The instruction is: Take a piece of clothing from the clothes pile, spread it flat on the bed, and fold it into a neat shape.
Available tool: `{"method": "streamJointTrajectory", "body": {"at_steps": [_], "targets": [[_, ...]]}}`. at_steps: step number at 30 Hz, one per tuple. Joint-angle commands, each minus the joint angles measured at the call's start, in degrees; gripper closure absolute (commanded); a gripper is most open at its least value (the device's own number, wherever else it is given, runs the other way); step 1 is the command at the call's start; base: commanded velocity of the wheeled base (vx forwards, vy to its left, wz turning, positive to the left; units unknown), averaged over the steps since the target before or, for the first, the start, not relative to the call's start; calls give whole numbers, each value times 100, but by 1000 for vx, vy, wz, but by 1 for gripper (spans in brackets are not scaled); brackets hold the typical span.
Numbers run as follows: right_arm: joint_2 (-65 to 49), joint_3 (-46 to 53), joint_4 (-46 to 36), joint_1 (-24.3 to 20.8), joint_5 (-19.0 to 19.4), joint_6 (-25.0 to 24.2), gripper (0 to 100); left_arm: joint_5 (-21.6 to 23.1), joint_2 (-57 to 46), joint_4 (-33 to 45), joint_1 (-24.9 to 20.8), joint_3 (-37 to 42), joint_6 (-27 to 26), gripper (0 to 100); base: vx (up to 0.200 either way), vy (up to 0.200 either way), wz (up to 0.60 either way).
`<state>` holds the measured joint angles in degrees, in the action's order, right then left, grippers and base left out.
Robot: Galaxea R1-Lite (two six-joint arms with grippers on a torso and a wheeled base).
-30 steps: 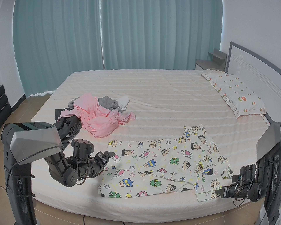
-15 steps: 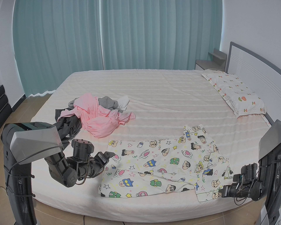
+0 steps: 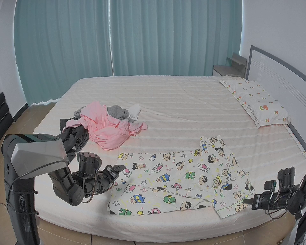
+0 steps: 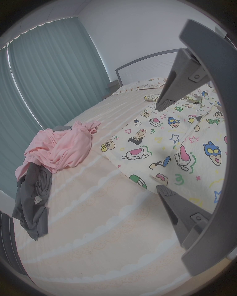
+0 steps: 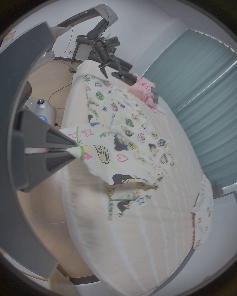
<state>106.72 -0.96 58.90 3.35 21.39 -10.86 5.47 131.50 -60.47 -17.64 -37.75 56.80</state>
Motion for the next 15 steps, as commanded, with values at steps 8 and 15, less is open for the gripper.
{"method": "streamJointTrajectory", "body": {"at_steps": [8,15], "targets": [[-1584,-123,-195,-36,75,-636,100,15,-54,-651,-38,796,-1021,0,0,0,0],[-1847,-422,-292,-28,67,-970,100,121,-151,-413,-29,708,-1329,0,0,0,0]]}}
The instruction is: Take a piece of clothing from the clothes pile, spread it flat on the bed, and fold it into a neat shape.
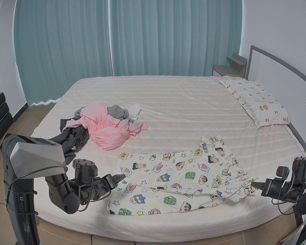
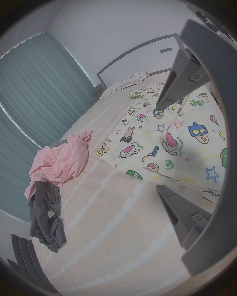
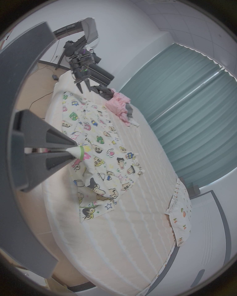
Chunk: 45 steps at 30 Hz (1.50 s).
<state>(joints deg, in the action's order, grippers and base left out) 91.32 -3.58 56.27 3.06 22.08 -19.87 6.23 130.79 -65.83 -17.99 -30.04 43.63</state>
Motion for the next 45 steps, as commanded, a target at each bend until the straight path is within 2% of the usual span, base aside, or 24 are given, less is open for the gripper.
{"method": "streamJointTrajectory", "body": {"at_steps": [1,3,4,9,12,14,18,22,27,39,45], "targets": [[-343,-178,-46,2,-2,-87,100,63,-115,228,6,-125,-12,0,0,0,0],[-360,-187,-72,-7,-2,-96,100,98,-177,457,15,-231,-12,0,0,0,0],[-457,-204,-160,-16,-2,-96,100,177,-274,1142,15,-538,-12,0,0,0,0],[-536,-266,-503,-25,-2,-87,100,203,-300,2443,15,-1320,-30,0,0,0,0],[-527,-257,-521,-25,-2,-87,100,282,-274,2971,50,-1751,-39,0,0,0,0],[-527,-257,-530,-25,-2,-87,100,537,-221,3182,112,-1909,-206,0,0,0,0],[-527,-239,-530,-25,-2,-87,100,1135,-151,3182,235,-1918,-830,0,0,0,0],[-510,-222,-538,-25,-2,-87,100,1258,43,3164,235,-1927,-1058,0,0,0,0],[-510,-274,-653,-34,-2,-78,100,1311,342,3155,332,-1936,-1876,0,0,0,0],[-422,-336,-697,-104,-2,-87,100,1337,596,2514,252,-1997,-1972,0,0,0,0],[-378,-336,-697,-104,-2,-87,100,1399,588,2452,147,-1953,-1937,0,0,0,0]]}}
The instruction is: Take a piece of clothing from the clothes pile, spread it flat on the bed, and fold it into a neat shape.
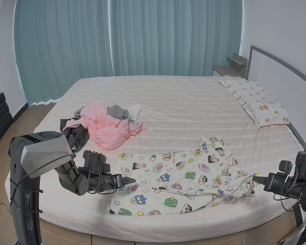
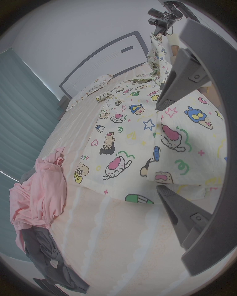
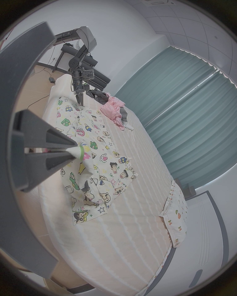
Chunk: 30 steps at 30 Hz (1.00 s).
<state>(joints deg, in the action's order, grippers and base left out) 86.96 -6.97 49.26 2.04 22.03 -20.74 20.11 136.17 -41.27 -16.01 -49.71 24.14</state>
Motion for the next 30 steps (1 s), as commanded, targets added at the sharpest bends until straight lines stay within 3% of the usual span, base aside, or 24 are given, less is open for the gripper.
{"method": "streamJointTrajectory", "body": {"at_steps": [1,30], "targets": [[76,3,4,-1,-6,-1,100,10,50,4,-52,23,3,100,0,0,0],[-38,82,4,43,-14,-1,100,-69,-565,-409,203,1060,-49,100,0,0,0]]}}
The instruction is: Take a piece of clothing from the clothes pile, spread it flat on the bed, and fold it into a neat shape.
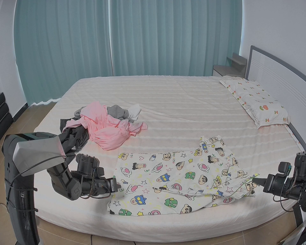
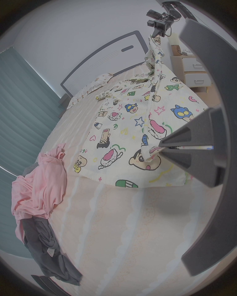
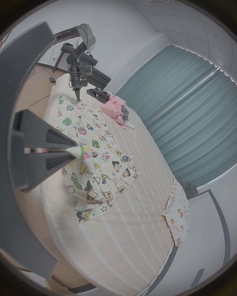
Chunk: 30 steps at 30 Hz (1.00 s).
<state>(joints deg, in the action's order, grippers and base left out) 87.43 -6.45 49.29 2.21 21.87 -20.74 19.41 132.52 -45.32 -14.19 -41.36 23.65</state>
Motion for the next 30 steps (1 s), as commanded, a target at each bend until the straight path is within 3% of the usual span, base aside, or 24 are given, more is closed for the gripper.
{"method": "streamJointTrajectory", "body": {"at_steps": [1,15,30], "targets": [[-95,47,-7,25,1,-1,100,2,-253,-11,30,287,-10,100,0,0,0],[-429,100,-473,34,1,52,100,72,-1563,-1761,48,2537,52,100,0,0,0],[-982,21,-1211,96,-16,52,100,98,-2038,-1980,-242,3618,26,100,0,0,0]]}}
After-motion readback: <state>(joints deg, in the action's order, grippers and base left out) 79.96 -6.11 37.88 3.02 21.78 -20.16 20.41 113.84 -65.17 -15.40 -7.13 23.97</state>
